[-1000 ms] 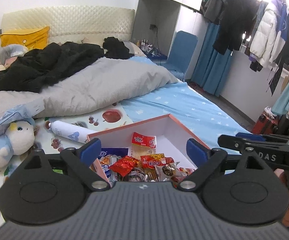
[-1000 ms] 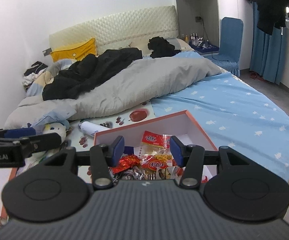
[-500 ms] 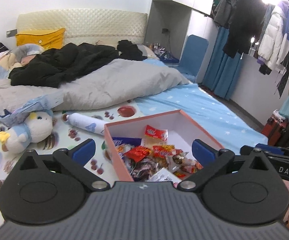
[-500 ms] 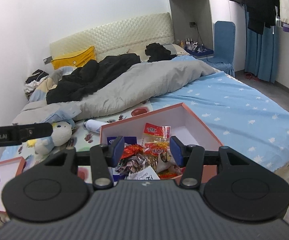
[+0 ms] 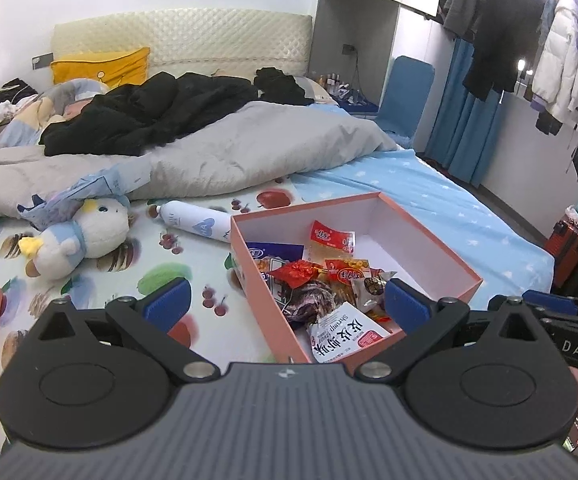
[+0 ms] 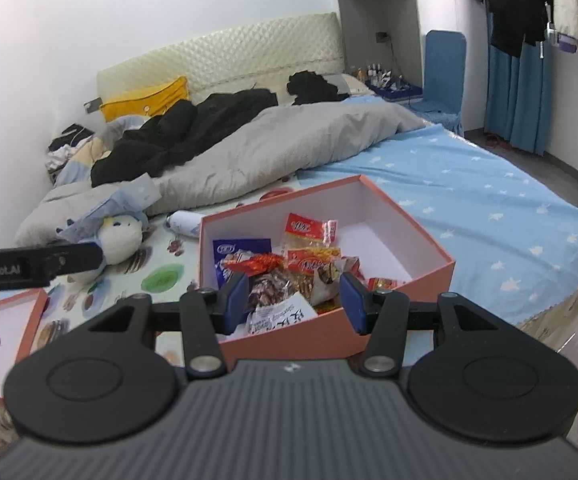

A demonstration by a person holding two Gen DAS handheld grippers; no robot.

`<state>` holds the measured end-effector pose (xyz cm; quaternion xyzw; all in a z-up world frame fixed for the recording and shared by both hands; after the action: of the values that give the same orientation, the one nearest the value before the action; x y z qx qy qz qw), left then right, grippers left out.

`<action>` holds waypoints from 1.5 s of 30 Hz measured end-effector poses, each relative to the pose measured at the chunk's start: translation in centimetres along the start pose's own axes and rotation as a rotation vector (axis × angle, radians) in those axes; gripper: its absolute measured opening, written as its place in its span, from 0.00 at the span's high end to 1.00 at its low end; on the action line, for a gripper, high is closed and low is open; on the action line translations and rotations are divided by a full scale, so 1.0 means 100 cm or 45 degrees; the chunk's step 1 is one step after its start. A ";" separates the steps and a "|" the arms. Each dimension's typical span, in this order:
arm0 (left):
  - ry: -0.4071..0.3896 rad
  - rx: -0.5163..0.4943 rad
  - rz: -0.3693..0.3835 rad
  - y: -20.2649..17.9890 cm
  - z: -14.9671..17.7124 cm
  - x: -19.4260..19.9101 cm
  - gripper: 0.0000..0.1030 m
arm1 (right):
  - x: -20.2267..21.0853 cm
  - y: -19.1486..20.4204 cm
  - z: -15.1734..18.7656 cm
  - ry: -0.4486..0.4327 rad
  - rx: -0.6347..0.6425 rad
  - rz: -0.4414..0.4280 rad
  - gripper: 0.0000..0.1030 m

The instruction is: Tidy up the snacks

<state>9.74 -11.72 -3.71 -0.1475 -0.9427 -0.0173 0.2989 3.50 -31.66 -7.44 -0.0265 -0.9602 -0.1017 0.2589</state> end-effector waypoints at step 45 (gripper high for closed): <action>0.067 0.025 0.010 0.006 -0.005 -0.010 0.00 | 0.001 -0.004 -0.006 -0.048 -0.027 0.034 0.00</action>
<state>10.97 -11.48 -3.86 -0.1476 -0.9341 -0.0106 0.3250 3.63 -32.23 -6.93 -0.0440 -0.9633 -0.1078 0.2419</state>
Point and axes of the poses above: each gripper's, at about its wrist camera, not at the fingertips, and x roughly against the way its jaws point, y to its left, z to its underside, the point moved 2 cm from there along -x, roughly the way its jaws point, and after that the axes turned 3 degrees about -z, right-handed, at the moved point
